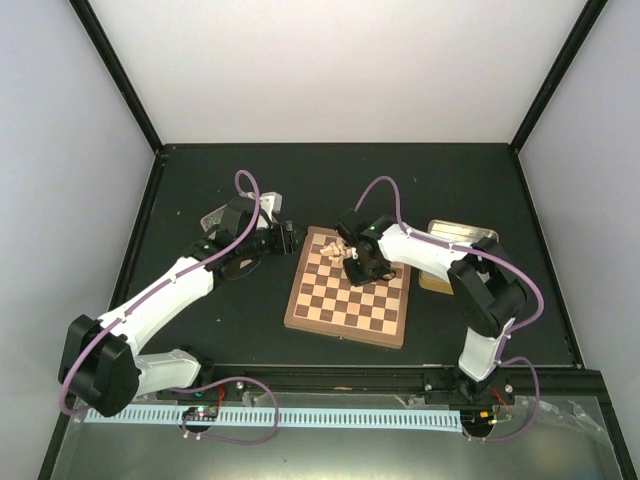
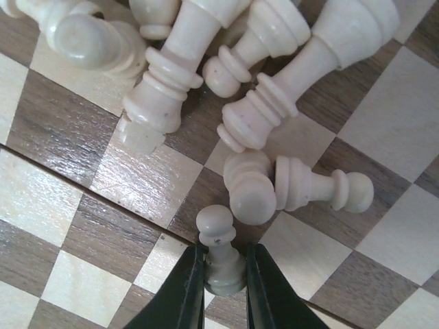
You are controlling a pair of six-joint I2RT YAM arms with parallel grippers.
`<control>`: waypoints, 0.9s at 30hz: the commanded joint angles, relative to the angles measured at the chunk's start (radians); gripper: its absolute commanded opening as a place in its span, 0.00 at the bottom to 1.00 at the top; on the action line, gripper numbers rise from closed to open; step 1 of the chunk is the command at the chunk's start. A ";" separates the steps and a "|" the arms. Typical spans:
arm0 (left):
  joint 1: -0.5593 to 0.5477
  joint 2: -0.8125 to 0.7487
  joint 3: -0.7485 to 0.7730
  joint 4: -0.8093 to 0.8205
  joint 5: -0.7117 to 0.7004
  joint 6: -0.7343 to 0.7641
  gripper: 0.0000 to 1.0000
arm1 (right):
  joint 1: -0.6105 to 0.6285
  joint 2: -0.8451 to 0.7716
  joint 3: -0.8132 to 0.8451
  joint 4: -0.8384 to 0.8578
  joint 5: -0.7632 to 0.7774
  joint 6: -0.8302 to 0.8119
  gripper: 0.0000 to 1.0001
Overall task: Set up the chess pieces on the board
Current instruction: Pick up the chess piece from the chessboard, then place the chess piece on the chessboard.
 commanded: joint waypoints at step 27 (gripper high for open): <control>-0.012 0.001 0.069 0.184 0.842 -0.049 0.71 | 0.005 -0.761 -0.390 0.713 -0.444 -0.349 0.15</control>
